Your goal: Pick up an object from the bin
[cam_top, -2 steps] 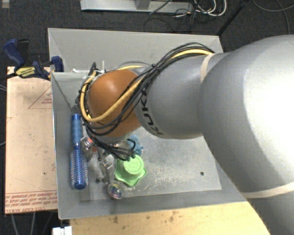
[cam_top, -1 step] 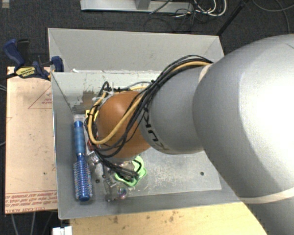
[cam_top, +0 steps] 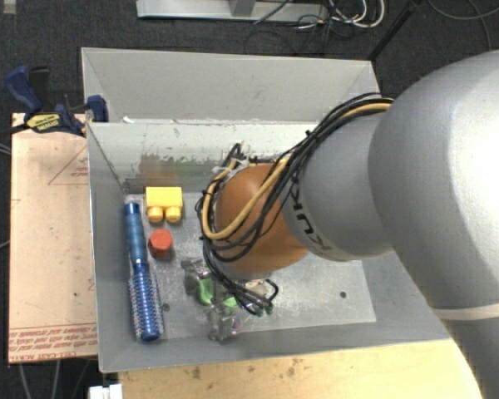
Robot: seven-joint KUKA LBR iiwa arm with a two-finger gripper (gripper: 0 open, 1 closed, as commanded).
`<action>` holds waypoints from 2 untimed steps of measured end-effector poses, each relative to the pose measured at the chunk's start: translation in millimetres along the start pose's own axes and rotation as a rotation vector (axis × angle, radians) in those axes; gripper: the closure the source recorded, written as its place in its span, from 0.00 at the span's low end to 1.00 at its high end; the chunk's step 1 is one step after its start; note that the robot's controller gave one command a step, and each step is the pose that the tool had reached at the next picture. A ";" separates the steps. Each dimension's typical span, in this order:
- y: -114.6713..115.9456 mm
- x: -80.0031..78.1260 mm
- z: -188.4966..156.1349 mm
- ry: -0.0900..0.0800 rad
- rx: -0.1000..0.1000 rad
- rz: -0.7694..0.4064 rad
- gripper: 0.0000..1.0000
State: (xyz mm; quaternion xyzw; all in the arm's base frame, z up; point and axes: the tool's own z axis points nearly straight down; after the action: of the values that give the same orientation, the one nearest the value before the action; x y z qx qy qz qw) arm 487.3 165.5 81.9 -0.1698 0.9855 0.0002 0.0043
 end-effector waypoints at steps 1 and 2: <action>-123.3 -29.7 -18.9 0.001 0.004 0.060 0.00; -116.4 -29.0 -18.0 0.006 -0.002 0.052 1.00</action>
Offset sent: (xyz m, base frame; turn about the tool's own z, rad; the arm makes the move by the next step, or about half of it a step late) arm 0.0655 -0.1004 0.0183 0.0487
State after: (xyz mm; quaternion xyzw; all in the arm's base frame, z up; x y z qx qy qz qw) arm 553.4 65.5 100.2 -0.1443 0.9895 0.0007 0.0011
